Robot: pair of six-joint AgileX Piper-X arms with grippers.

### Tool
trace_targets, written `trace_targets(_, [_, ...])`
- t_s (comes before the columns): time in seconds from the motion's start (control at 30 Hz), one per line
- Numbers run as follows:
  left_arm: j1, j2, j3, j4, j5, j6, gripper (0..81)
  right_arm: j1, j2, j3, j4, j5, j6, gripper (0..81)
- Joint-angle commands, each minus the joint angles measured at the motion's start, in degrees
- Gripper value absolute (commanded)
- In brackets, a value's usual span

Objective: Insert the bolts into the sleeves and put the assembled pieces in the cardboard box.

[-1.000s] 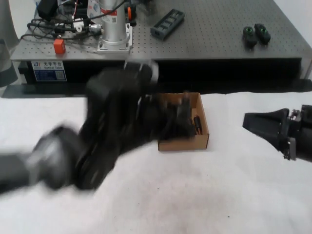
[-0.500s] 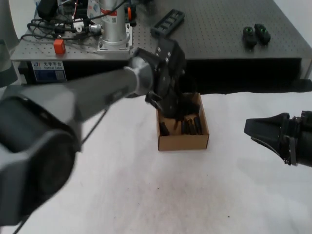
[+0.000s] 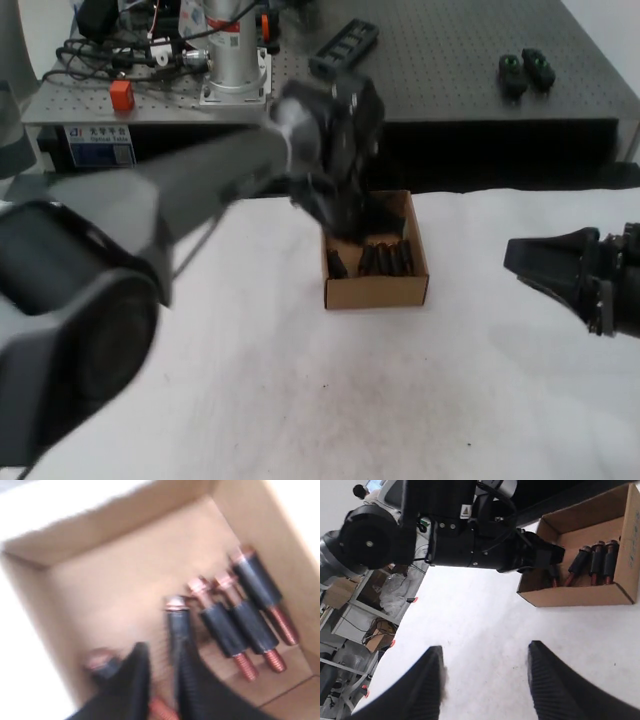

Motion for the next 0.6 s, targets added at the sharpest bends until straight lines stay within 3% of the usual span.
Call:
trace_targets(0.0, [0.67, -7.30, -0.74, 5.16, -4.23, 1.61, 0.2, -0.05, -4.40, -0.20, 0.34, -0.67, -1.96, 38.2])
trace_targets(0.13, [1.38, -17.10, 8.34, 3.34, -4.99, 3.38, 0.3, -0.05, -9.79, -0.20, 2.32, 0.24, -4.59, 33.4])
trace_targets(0.3, [1.47, -34.18, 32.07, -9.02, -5.81, 1.40, 0.3, -0.05, -15.69, -0.11, 13.59, 0.48, -11.98, 25.3])
trace_targets(0.47, [1.47, -55.54, 60.17, -21.43, -5.68, -1.84, 0.3, -0.05, -20.06, 0.06, 25.56, 3.16, -21.58, 10.1])
trace_targets(0.57, [1.47, -67.25, 71.79, -22.51, -3.93, -3.84, 0.3, -0.05, -23.43, 1.86, 28.43, 2.47, -21.55, 2.3])
